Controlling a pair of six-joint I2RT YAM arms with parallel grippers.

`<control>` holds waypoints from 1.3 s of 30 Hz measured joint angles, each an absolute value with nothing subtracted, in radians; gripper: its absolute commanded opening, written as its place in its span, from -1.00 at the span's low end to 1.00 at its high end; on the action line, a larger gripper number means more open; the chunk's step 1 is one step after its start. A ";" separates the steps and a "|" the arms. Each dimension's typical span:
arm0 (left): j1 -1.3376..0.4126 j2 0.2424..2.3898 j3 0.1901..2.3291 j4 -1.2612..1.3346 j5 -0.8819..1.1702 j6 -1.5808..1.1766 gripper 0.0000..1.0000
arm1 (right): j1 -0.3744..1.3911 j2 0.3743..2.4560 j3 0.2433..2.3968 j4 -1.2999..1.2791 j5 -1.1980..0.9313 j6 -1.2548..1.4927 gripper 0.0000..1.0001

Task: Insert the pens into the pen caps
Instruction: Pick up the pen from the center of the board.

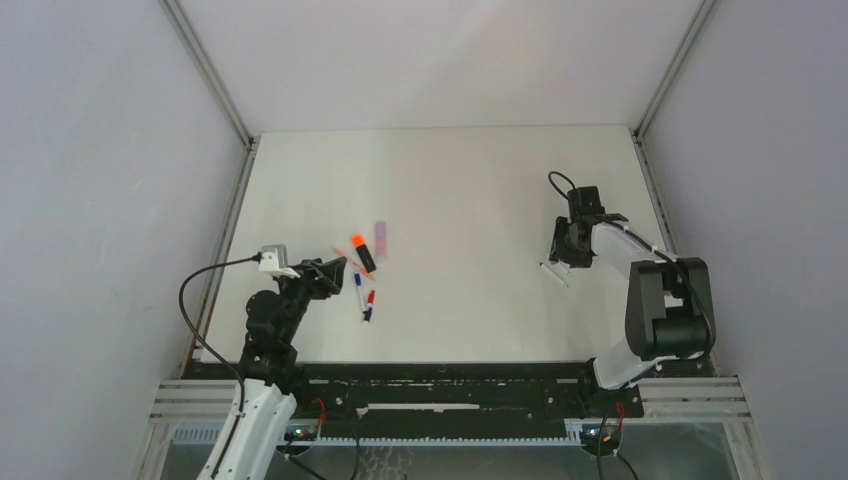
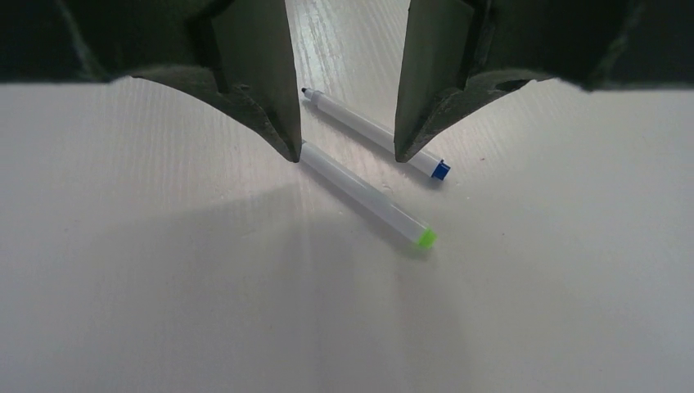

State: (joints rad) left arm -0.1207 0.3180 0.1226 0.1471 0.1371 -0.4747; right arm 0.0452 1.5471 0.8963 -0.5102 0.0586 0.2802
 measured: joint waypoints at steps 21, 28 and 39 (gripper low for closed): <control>-0.125 0.319 0.123 0.147 0.134 -0.467 0.44 | 0.053 1.655 0.972 -0.554 0.084 0.237 -0.17; -0.125 0.319 0.123 0.147 0.133 -0.467 0.45 | 0.053 1.696 0.993 -0.555 0.077 0.224 -0.32; -0.129 0.319 0.123 0.147 0.133 -0.467 0.45 | 0.042 1.699 0.996 -0.566 0.086 0.227 -0.60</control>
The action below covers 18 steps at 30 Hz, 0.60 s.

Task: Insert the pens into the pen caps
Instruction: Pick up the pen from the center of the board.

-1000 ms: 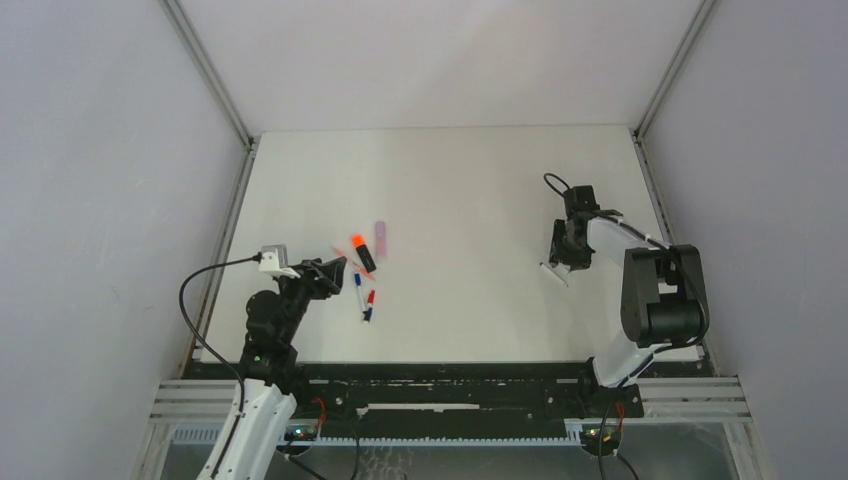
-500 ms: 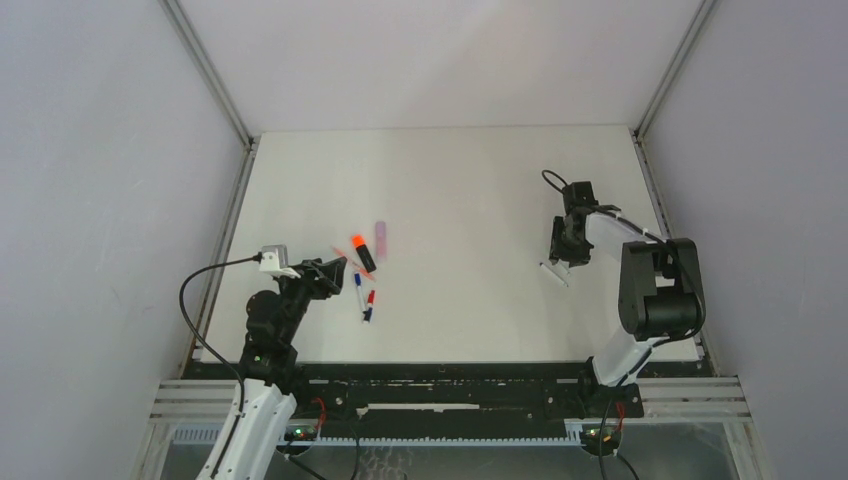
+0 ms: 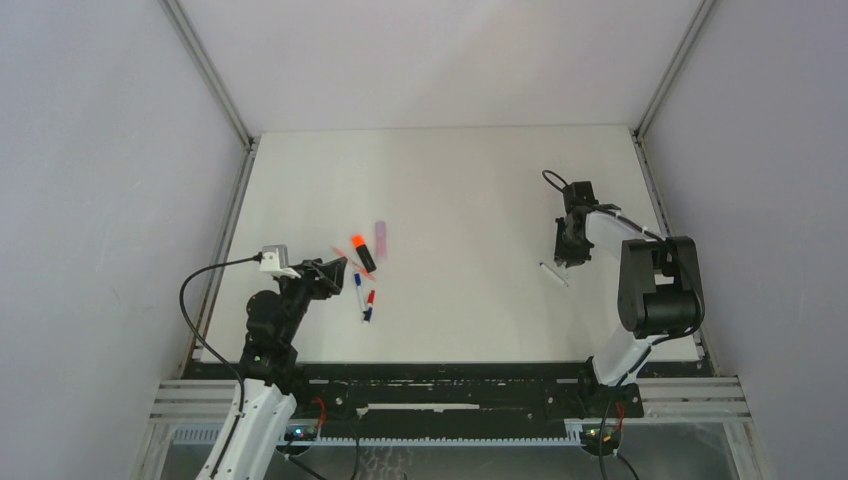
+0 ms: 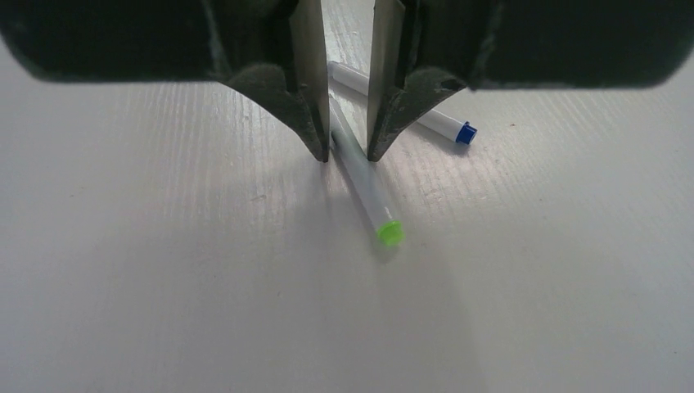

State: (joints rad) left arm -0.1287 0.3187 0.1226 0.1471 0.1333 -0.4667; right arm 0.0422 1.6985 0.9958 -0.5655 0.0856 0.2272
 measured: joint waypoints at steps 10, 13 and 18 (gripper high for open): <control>-0.129 0.318 0.123 0.147 0.132 -0.467 0.45 | 0.039 1.699 0.996 -0.567 0.116 0.235 -0.79; -0.131 0.318 0.123 0.147 0.130 -0.467 0.45 | 0.039 1.700 0.996 -0.567 0.124 0.234 -0.86; -0.134 0.318 0.123 0.147 0.129 -0.466 0.45 | 0.038 1.706 1.004 -0.568 0.135 0.228 -1.00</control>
State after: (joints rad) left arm -0.1337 0.3183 0.1226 0.1471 0.1291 -0.4664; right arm 0.0383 1.7061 1.0042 -0.5678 0.1352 0.2283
